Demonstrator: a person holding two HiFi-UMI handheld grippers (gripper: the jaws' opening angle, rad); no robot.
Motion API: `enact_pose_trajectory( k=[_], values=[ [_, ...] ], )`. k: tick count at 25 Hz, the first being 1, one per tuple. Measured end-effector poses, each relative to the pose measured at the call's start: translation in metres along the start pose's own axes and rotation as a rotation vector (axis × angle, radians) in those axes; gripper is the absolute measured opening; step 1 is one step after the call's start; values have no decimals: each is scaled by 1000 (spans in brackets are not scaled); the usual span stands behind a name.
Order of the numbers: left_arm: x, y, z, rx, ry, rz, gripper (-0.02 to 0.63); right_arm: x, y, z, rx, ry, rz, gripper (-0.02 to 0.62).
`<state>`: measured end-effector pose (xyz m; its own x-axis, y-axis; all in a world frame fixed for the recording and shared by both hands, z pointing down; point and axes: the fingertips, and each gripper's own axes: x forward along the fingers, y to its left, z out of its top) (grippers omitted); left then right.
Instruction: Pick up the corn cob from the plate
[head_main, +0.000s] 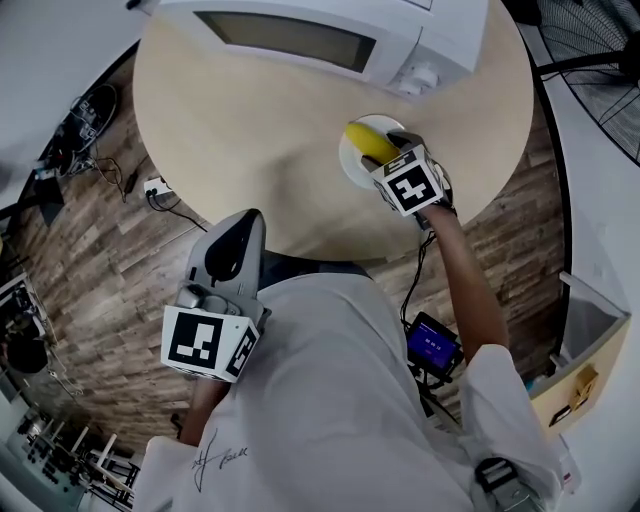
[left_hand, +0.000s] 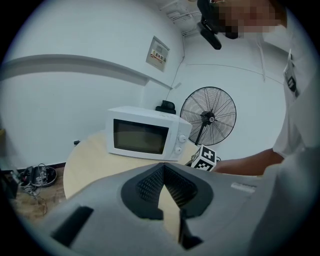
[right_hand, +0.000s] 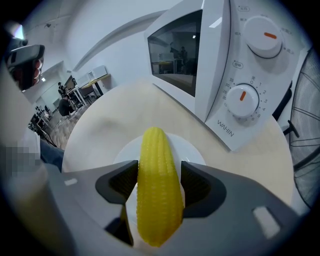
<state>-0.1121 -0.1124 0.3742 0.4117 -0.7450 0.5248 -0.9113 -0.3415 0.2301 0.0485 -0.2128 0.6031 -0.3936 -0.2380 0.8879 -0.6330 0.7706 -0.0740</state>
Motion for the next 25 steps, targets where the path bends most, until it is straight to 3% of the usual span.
enact_pose_trajectory(
  k=[25],
  values=[
    [-4,9,6,-9,-18,-3,-5,10,-1,2,6,65,-19,272]
  ],
)
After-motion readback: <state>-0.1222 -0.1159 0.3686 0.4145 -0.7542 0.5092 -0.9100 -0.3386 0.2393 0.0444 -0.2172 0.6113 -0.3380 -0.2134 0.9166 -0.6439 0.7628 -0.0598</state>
